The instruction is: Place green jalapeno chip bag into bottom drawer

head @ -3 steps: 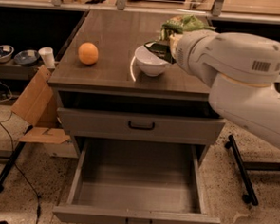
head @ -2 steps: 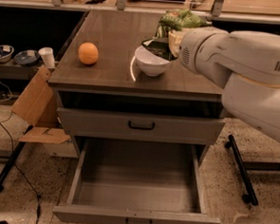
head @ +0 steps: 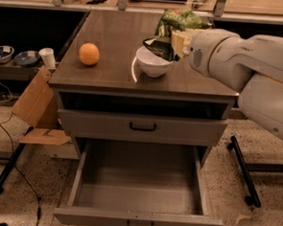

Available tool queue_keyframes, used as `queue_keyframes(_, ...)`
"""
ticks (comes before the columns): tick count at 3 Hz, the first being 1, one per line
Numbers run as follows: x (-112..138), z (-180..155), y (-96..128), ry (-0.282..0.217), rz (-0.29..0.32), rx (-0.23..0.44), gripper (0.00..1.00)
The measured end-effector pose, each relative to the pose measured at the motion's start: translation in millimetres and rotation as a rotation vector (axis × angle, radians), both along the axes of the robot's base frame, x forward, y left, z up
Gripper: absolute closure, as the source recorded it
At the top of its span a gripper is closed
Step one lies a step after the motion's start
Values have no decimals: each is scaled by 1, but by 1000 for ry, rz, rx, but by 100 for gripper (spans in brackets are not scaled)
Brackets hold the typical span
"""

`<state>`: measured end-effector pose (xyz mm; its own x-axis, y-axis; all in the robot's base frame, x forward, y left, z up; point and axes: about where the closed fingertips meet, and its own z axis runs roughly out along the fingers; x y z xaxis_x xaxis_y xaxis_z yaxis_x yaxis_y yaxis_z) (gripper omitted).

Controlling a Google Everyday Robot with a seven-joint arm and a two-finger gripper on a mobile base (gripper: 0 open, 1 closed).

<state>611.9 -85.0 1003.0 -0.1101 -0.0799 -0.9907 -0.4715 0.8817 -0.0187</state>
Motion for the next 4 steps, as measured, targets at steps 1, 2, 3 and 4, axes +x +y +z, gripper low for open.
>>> queue_keyframes(1, 1, 1, 3, -14, 9, -22, 100)
queue_keyframes(2, -1, -1, 10, -43, 67, -44, 100)
queue_keyframes(3, -14, -30, 9, -33, 157, -56, 100)
queue_keyframes(4, -37, -66, -4, -16, 251, -54, 100)
